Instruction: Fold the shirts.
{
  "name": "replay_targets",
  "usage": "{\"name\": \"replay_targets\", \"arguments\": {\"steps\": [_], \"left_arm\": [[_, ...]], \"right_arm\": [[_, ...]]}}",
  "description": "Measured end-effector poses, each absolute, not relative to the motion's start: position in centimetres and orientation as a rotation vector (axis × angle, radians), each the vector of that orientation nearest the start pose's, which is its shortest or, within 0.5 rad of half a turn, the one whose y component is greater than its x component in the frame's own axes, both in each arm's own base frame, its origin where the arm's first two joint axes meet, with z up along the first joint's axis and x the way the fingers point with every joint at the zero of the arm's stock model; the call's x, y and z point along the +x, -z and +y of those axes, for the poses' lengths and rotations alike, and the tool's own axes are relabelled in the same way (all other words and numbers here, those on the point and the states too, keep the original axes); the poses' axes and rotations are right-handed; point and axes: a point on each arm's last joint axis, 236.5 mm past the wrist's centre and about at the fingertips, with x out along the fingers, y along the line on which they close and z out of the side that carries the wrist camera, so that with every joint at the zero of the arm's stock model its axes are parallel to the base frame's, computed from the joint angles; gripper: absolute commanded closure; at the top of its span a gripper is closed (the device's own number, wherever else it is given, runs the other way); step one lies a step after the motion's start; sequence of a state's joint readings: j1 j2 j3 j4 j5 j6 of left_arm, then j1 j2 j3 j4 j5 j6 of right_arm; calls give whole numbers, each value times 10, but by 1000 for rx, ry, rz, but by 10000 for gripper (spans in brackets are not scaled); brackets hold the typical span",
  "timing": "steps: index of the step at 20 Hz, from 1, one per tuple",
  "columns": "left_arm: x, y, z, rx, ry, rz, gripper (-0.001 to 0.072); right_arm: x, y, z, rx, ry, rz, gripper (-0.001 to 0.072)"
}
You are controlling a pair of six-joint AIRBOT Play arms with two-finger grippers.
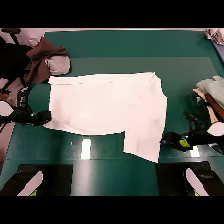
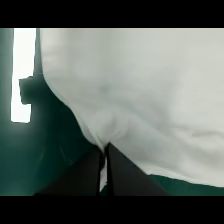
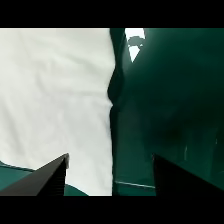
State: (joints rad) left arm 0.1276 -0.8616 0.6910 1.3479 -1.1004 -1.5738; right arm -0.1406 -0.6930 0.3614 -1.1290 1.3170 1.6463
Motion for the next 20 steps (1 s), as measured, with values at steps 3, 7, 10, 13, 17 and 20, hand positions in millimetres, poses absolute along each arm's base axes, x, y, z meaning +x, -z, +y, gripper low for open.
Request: {"name": "replay_targets", "arguments": {"steps": [3, 7, 10, 13, 17, 20], "left_arm": [[275, 13, -12, -298, -3, 1248, 675], [281, 5, -12, -296, -1, 1228, 675], [281, 1, -12, -312, -10, 1229, 675], [276, -3, -13, -337, -24, 1245, 675], [272, -17, -21, -379, -15, 1267, 676], [276, -32, -32, -440, 6, 1254, 677]], "right_arm": [[148, 85, 101, 575, -117, 1652, 307], [162, 95, 139, 491, -200, 1646, 695], [195, 72, 155, 383, -264, 1555, 696], [220, 17, 161, 343, -321, 1461, 699], [237, -70, 145, 394, -319, 1267, 699], [239, -110, 124, 429, -278, 1148, 699]]}}
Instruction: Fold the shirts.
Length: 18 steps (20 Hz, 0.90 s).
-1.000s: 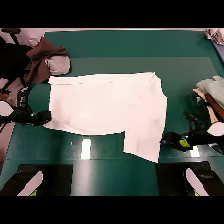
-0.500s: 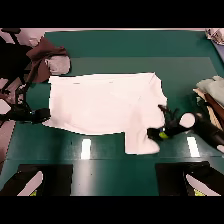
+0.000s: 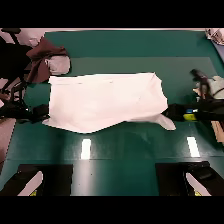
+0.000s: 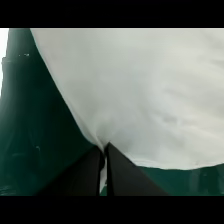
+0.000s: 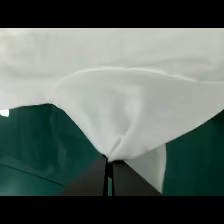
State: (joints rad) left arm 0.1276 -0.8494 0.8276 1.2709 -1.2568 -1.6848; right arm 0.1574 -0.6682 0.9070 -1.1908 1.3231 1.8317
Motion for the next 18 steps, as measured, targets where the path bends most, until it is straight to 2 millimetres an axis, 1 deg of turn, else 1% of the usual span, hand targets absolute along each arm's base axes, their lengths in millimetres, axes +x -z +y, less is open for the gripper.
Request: {"name": "replay_targets", "arguments": {"steps": [2, 3, 6, 8, 10, 15, 18], "left_arm": [[289, -46, -33, -478, 0, 1196, 678], [299, -53, -31, -495, -12, 1152, 678], [327, -66, -24, -546, -51, 1035, 679], [347, -70, -17, -578, -82, 966, 679], [367, -73, -7, -595, -114, 906, 679], [417, -65, 10, -609, -162, 833, 678], [450, -61, 18, -611, -175, 793, 678]], "right_arm": [[246, -118, 108, 436, -233, 1111, 699], [251, -117, 101, 432, -216, 1104, 699], [283, -106, 86, 422, -178, 1079, 698], [313, -98, 82, 430, -164, 1046, 698], [347, -94, 80, 441, -162, 1013, 698], [433, -89, 86, 431, -209, 973, 698], [474, -78, 88, 429, -222, 973, 697]]}}
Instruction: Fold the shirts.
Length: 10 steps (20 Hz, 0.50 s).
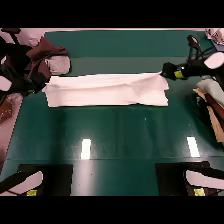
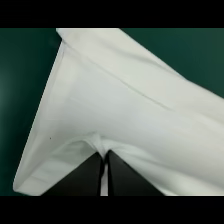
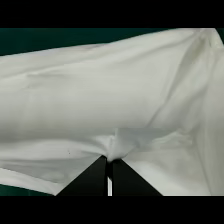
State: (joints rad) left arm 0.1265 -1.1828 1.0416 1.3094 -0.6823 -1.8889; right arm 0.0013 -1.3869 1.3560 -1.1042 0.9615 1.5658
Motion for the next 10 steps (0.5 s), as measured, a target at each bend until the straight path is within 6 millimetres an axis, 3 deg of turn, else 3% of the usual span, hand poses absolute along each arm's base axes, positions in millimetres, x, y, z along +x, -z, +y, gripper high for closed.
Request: {"name": "replay_targets", "arguments": {"steps": [6, 10], "left_arm": [[506, -31, 24, -617, -185, 795, 677], [529, -19, 25, -603, -179, 773, 677]], "right_arm": [[524, -43, 93, 421, -245, 1040, 696], [534, -19, 99, 409, -277, 1139, 696]]}}
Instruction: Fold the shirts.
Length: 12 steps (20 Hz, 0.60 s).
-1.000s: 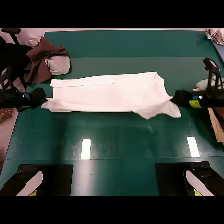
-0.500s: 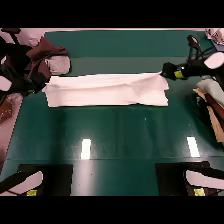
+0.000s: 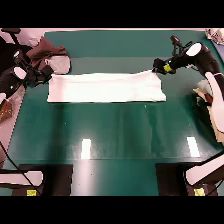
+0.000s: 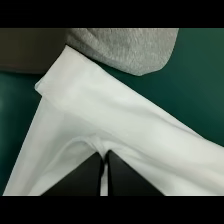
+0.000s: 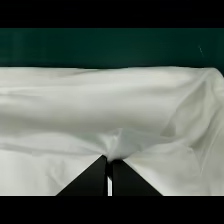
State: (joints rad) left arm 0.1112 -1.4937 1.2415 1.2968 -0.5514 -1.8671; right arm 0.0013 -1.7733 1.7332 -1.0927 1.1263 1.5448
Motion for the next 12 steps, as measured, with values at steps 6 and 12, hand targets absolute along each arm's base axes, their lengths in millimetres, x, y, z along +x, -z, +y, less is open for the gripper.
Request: {"name": "replay_targets", "arguments": {"steps": [6, 12], "left_arm": [[538, -5, 26, -563, -171, 778, 671], [550, -20, 33, -529, -163, 742, 320]], "right_arm": [[534, 6, 104, 394, -315, 1266, 438], [562, -11, 79, 360, -264, 1181, 305]]}}
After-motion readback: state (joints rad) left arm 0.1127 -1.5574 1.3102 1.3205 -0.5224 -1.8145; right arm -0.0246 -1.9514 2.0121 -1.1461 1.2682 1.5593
